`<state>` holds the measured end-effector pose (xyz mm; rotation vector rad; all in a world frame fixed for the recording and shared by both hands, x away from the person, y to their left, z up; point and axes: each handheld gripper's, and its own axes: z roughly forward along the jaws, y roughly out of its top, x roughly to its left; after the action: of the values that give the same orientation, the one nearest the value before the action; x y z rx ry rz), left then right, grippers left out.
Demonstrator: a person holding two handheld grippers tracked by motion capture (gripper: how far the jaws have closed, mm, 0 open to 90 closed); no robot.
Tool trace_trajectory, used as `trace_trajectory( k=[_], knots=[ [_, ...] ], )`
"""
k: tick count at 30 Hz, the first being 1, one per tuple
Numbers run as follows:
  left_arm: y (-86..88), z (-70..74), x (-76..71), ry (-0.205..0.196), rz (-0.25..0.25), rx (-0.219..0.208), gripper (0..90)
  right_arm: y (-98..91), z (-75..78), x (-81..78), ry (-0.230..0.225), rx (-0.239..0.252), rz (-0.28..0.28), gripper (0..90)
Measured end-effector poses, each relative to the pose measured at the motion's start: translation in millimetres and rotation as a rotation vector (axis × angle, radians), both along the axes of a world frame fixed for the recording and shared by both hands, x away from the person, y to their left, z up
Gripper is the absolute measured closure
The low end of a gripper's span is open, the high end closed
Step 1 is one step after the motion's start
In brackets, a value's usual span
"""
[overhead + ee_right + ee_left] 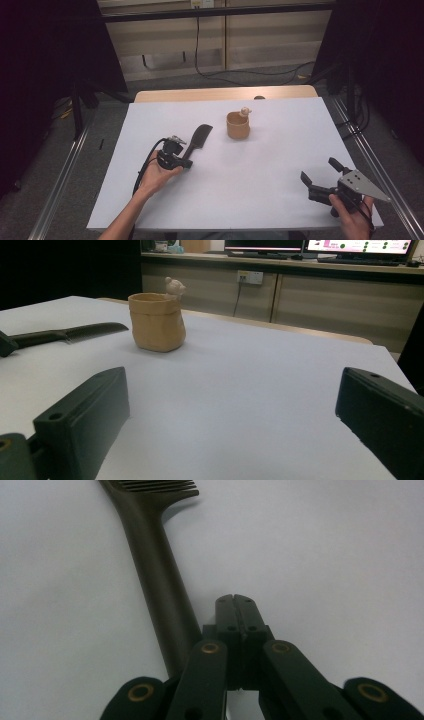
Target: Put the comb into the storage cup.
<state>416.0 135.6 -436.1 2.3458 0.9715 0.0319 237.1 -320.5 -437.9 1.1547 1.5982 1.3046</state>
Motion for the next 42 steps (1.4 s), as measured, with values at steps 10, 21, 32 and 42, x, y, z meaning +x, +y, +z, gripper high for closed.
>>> trace_trajectory(
  k=[10, 21, 32, 42],
  knots=[
    [6.4, 1.4, 1.6, 0.000, -0.023, 0.015, 90.0, -0.3, 0.2, -0.3, 0.001, 0.002, 0.000, 0.2],
    [9.2, 2.2, 1.7, 0.002, -0.026, 0.022, 90.0, -0.4, 0.1, -0.2, 0.001, -0.001, -0.002, 0.2],
    [18.0, 17.1, 1.4, -0.036, -0.004, -0.089, 90.0, 0.0, 0.1, -0.1, -0.001, 0.000, -0.003, 0.2],
    [29.9, 28.7, 2.3, -0.092, 0.006, -0.166, 83.9, -0.1, 0.2, -0.1, -0.004, 0.000, -0.002, 0.2]
  ],
)
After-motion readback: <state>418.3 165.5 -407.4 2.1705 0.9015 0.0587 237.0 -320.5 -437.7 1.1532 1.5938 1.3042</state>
